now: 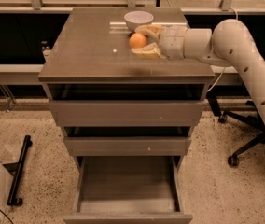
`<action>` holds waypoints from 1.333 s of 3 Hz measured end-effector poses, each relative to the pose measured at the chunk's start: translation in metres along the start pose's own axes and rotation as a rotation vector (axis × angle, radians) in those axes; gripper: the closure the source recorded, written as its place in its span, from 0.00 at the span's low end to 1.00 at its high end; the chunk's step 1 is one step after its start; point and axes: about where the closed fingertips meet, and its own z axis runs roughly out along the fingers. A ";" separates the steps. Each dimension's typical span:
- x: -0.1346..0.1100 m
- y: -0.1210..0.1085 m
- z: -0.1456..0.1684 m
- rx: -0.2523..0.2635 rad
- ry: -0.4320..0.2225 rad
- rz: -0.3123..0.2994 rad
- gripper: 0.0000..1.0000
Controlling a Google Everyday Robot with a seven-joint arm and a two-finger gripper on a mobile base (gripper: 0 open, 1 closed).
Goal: Pick orange from bottom drawer and place on counter
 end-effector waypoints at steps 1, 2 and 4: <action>0.023 -0.011 0.002 0.016 0.026 0.051 1.00; 0.046 -0.015 0.003 0.029 0.050 0.105 1.00; 0.077 -0.011 0.005 0.021 0.106 0.209 0.63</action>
Offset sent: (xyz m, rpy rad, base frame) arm 0.0545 -0.0392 -0.0424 0.0401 0.1501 -0.1255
